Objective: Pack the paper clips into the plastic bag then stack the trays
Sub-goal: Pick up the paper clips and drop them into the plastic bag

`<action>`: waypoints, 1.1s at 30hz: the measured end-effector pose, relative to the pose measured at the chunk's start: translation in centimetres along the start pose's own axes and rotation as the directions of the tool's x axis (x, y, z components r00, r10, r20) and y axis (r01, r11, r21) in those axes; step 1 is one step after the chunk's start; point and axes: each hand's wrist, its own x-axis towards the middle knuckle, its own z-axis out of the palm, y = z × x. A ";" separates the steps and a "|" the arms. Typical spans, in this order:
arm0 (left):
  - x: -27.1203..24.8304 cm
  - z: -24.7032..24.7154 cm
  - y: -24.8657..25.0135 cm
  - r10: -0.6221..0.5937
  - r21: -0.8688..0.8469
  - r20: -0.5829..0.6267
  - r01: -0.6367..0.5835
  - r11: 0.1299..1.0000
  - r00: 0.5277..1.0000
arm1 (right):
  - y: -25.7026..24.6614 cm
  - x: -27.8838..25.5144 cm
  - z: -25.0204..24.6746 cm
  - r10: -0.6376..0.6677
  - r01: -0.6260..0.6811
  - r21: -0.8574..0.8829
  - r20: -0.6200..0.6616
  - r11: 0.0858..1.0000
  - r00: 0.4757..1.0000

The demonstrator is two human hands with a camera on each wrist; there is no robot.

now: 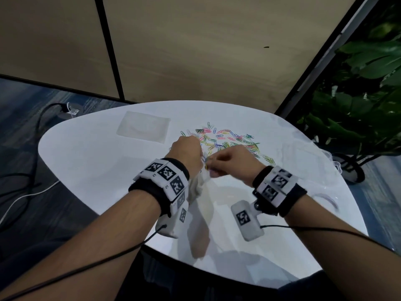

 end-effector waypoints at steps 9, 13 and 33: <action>-0.2 0.2 1.2 0.049 0.030 0.066 -0.051 0.998 0.997 | 0.1 0.3 3.2 -0.154 0.064 -0.569 -0.111 0.820 0.982; -0.1 0.3 1.1 0.058 0.013 0.041 -0.058 0.998 0.997 | 0.3 0.6 2.9 -0.145 0.063 -0.643 -0.075 0.763 0.987; -0.3 0.0 -0.1 0.052 -0.032 0.030 -0.051 0.998 0.998 | 13.3 4.5 -10.9 0.466 -0.723 -0.400 -0.568 0.563 0.678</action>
